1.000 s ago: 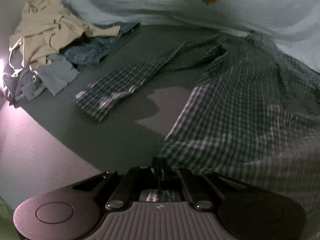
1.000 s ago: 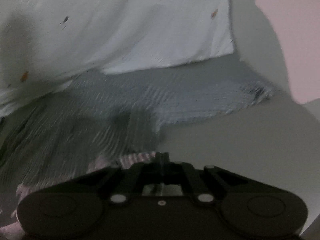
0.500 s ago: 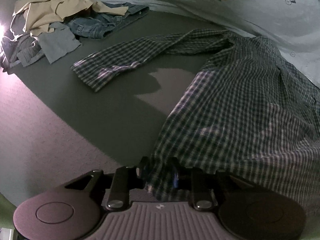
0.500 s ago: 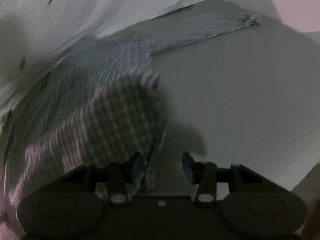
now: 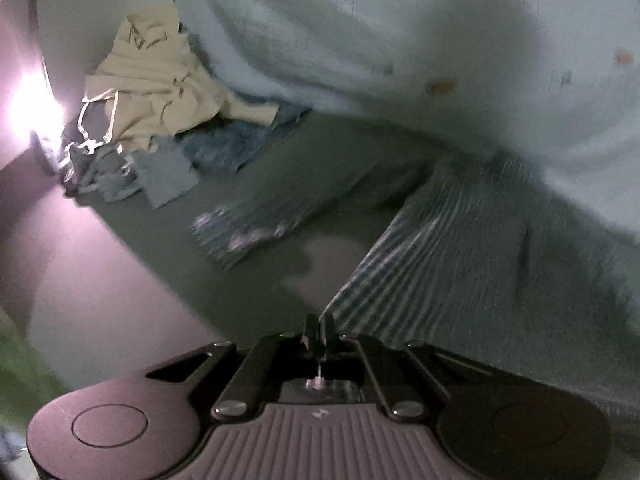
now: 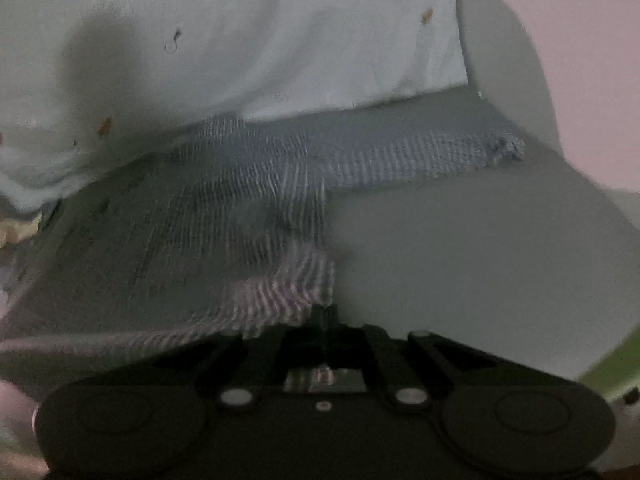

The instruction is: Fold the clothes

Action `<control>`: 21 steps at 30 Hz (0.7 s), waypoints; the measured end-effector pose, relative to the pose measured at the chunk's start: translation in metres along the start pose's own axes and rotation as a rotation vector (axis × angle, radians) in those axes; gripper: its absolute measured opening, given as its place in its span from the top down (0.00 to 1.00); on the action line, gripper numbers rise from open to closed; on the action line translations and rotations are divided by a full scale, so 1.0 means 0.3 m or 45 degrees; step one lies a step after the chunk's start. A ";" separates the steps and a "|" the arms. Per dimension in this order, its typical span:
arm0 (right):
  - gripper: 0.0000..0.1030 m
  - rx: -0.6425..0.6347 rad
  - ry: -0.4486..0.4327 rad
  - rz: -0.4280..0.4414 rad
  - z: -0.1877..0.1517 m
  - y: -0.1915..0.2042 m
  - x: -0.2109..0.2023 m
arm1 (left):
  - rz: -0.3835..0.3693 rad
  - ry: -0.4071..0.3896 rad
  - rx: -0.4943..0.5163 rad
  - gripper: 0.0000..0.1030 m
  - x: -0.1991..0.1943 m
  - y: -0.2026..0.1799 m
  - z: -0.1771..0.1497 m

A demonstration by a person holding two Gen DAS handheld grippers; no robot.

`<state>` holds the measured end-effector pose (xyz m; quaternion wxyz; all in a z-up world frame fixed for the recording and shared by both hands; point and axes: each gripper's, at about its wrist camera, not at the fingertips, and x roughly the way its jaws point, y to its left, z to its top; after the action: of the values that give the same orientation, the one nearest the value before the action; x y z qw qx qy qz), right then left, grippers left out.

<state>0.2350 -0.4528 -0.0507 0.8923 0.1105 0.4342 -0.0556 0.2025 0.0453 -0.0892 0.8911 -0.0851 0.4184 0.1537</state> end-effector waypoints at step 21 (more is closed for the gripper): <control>0.33 -0.304 -0.096 0.006 0.373 -0.114 0.429 | 0.028 0.070 0.135 0.48 0.202 -0.471 0.127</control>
<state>0.3929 -0.5140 -0.0901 0.9150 0.0024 0.4035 -0.0054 0.3152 -0.0642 -0.1087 0.8808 -0.0372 0.4512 0.1388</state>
